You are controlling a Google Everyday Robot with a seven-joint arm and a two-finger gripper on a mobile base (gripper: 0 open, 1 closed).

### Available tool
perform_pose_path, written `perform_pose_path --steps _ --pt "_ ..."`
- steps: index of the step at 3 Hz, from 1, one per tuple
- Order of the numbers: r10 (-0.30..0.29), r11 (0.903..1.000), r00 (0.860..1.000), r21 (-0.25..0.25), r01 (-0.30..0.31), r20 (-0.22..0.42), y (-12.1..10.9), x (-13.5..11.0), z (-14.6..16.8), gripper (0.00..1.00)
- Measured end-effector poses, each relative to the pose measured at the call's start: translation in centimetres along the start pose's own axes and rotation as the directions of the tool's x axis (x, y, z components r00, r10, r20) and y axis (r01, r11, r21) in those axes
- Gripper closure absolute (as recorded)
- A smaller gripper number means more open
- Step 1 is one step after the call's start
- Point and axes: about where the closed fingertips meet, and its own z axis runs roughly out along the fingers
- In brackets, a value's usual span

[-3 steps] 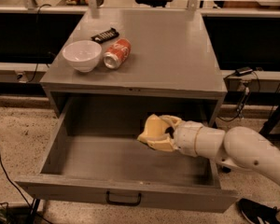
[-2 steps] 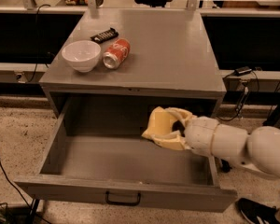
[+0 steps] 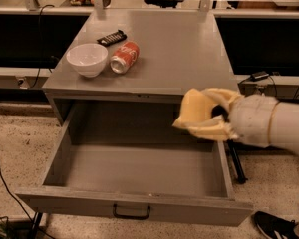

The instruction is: Pick sponge from top drawer and place on counter

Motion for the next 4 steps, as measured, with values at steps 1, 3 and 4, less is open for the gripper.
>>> perform_pose_path --steps 1,3,4 --pt "0.023 0.9995 0.992 -0.018 -0.026 -0.124 -4.8 -0.9 -1.8 0.52" --pt "0.188 0.9753 0.942 -0.059 -0.213 -0.278 -14.2 2.0 0.1 0.52" --pt "0.174 0.9723 0.958 -0.114 -0.204 -0.229 -17.3 -1.9 5.6 0.37"
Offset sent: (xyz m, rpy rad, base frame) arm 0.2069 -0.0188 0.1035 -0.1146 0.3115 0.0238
